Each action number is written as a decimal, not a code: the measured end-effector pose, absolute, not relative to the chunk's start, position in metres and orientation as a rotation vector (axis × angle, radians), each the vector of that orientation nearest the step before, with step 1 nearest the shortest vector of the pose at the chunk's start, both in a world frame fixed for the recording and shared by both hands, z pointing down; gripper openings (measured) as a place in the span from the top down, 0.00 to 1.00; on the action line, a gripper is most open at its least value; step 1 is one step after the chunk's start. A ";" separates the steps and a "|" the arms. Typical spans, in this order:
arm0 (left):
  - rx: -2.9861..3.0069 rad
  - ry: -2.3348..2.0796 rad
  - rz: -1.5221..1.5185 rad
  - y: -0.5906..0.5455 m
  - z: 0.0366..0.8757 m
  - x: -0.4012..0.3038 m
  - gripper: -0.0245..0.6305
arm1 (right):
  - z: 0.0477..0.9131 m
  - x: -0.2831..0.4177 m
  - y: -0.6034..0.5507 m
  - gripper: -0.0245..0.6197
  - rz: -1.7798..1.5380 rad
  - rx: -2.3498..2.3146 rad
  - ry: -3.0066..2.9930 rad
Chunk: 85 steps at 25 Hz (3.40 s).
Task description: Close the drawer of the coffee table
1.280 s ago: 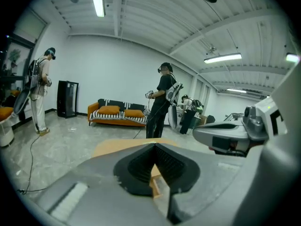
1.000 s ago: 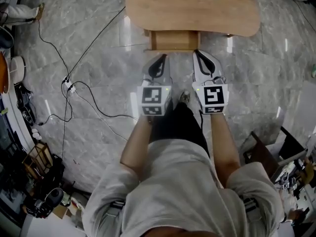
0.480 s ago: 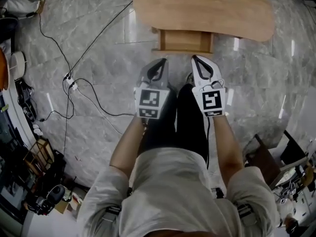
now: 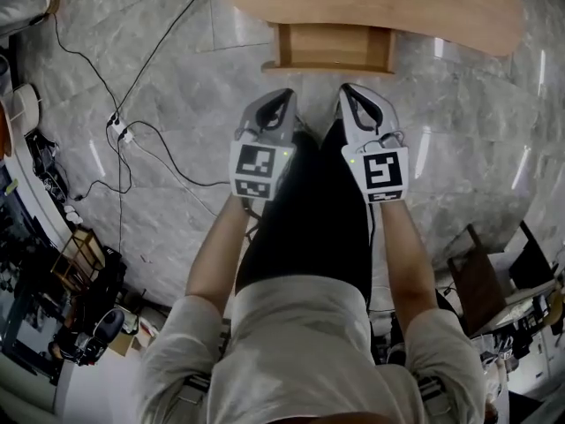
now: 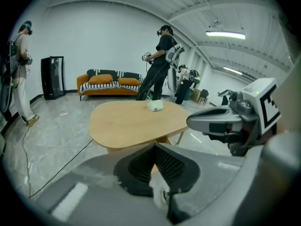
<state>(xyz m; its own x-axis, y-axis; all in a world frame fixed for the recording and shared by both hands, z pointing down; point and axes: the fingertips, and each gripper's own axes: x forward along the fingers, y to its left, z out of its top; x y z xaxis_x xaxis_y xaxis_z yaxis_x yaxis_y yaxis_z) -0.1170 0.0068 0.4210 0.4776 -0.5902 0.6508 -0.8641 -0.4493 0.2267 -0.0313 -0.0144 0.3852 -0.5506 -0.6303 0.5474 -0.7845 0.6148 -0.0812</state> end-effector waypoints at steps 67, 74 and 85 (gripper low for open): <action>2.210 -0.496 2.131 0.006 0.711 -0.200 0.80 | 0.689 0.159 -0.008 0.83 -0.117 0.352 -1.699; 2.224 -0.457 2.145 0.003 0.707 -0.205 0.81 | 0.683 0.158 -0.012 0.84 -0.089 0.324 -1.688; 2.200 -0.442 2.106 0.001 0.693 -0.207 0.81 | 0.669 0.155 -0.016 0.83 -0.048 0.316 -1.701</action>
